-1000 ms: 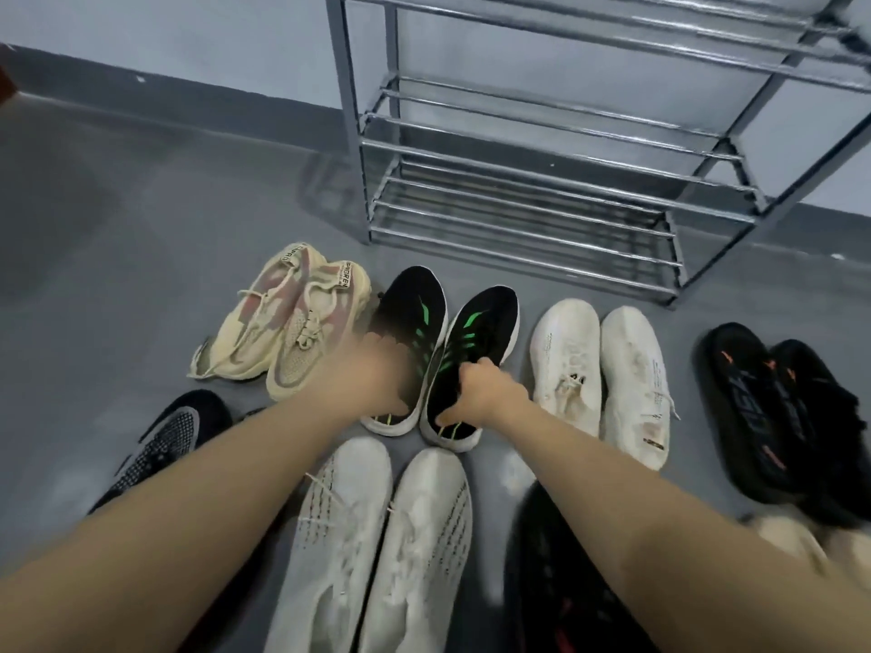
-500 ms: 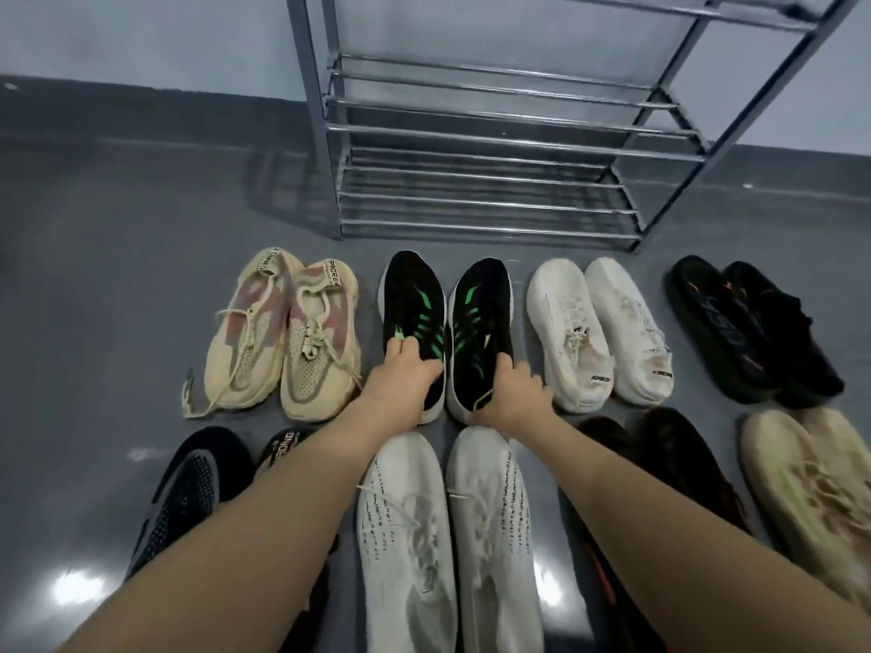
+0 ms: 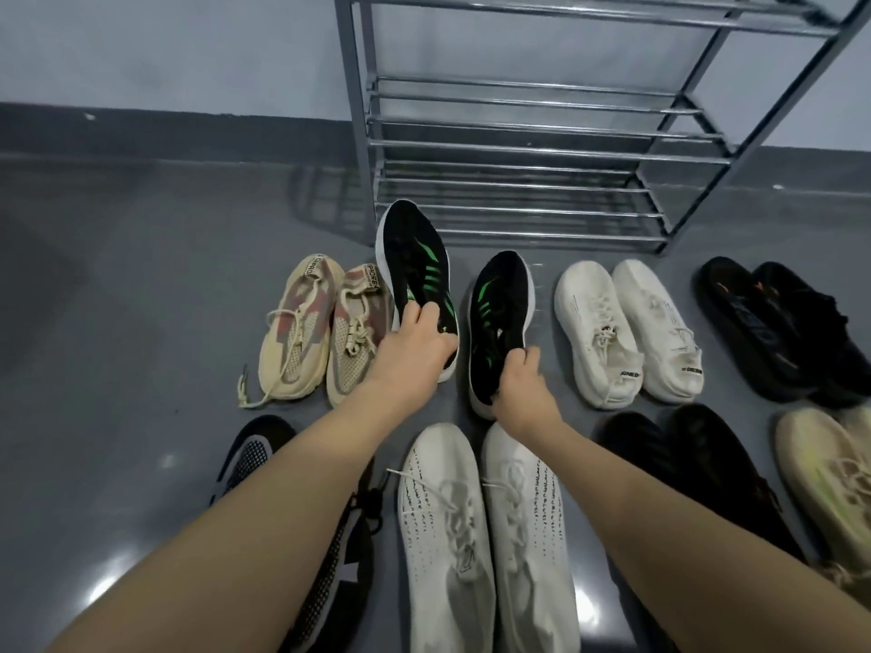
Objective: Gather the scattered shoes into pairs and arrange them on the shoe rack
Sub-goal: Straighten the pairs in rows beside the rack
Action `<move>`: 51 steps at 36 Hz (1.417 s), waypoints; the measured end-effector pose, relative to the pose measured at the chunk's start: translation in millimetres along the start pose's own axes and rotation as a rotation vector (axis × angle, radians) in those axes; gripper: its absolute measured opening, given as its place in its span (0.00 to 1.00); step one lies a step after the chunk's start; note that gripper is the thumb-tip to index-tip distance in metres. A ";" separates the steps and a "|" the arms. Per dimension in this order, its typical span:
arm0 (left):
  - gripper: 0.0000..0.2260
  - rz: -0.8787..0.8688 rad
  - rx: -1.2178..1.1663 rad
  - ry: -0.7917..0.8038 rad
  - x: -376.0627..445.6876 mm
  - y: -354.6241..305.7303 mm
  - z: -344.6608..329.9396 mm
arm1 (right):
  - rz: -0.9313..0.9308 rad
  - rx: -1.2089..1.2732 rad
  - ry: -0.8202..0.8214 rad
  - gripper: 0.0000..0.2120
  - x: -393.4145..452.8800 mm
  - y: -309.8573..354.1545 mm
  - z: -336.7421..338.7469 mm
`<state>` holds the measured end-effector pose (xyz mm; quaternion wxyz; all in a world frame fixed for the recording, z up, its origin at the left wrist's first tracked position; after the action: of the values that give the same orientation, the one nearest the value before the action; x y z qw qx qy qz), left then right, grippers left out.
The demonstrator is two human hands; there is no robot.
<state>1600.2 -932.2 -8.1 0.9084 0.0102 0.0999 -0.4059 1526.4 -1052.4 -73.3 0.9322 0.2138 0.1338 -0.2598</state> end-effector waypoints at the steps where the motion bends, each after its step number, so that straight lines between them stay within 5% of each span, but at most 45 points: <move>1: 0.09 -0.003 0.002 -0.005 -2.2 5.7 2.6 | 0.022 -0.022 0.000 0.12 -1.4 2.2 0.3; 14: 0.07 -0.049 -0.012 -0.060 -26.4 33.1 21.2 | 0.057 0.081 0.040 0.11 -0.1 46.2 -21.0; 27: 0.06 -0.196 -0.206 -0.065 -0.6 -10.0 21.3 | 0.418 0.346 0.009 0.43 -13.3 27.5 37.8; 36: 0.11 -0.254 -0.257 -0.004 36.3 -59.0 -5.5 | 0.320 0.174 0.098 0.44 11.6 -25.2 56.5; 43: 0.12 -0.242 -0.370 0.035 56.5 -80.8 -36.0 | 0.283 0.233 0.107 0.26 18.5 -61.2 39.9; 51: 0.20 -0.228 -0.465 0.128 61.6 -82.6 -54.5 | 0.227 0.236 0.118 0.38 17.8 -63.1 17.3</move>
<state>1569.7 -1027.4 -68.0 0.8265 -0.1844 0.2482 -0.4704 1509.4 -1116.9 -85.4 0.9145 0.3503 0.1321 -0.1535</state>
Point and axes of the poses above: each hand's wrist, its own x-axis towards the middle knuckle, its own z-axis out of the back of the hand, y = z × x, the point moved 5 cm from there along x, towards the middle knuckle, and after that the axes turned 9 degrees about y, right-handed, at the moved point
